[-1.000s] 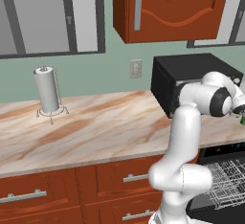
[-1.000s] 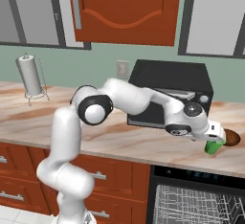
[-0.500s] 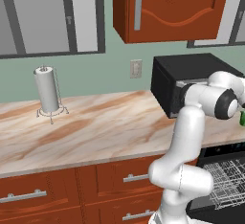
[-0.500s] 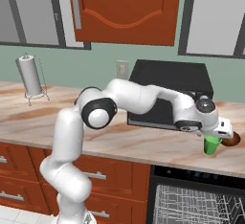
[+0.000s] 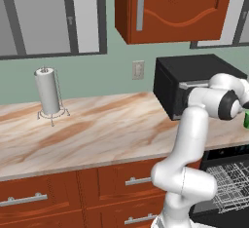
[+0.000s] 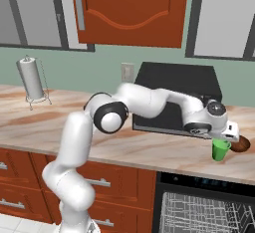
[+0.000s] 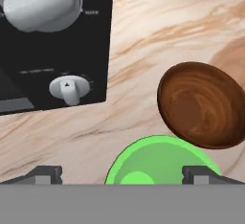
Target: Pick up the cup and bowl from the counter, place them in the dishwasher, and close the dishwasher door.
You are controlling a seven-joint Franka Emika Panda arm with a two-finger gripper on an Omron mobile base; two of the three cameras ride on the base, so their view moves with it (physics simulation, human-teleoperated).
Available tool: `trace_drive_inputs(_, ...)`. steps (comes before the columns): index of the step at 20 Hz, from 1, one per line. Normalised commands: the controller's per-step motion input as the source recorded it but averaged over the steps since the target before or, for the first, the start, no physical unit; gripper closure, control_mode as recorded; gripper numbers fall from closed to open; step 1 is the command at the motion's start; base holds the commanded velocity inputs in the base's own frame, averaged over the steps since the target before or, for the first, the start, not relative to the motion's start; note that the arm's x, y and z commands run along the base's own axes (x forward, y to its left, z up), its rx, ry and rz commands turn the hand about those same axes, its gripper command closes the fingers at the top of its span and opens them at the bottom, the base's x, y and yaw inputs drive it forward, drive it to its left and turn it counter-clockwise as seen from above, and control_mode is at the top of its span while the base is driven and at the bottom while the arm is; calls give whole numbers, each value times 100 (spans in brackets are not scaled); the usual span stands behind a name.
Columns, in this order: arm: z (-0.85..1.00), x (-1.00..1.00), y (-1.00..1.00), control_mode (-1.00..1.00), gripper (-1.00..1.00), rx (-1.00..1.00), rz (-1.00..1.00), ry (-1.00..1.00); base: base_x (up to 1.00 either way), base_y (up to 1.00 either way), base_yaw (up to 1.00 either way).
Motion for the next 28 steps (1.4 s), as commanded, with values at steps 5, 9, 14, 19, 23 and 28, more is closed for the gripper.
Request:
trace_drive_inputs(5,-34,16,-25,-100,-100,15,0,0,0,0,0)
trace_drive_inputs(9,5,34,-4,-100,100,3,0,-1,0,0,0)
trace_drive_inputs(14,22,2,9,-100,100,3,7,-5,0,0,0)
trace_drive_inputs(19,0,0,21,-100,100,8,11,0,0,0,0)
trace_drive_inputs(23,16,-3,14,-100,100,3,9,-2,0,0,0)
trace_drive_inputs(28,54,-23,10,-100,100,0,9,-12,0,0,0)
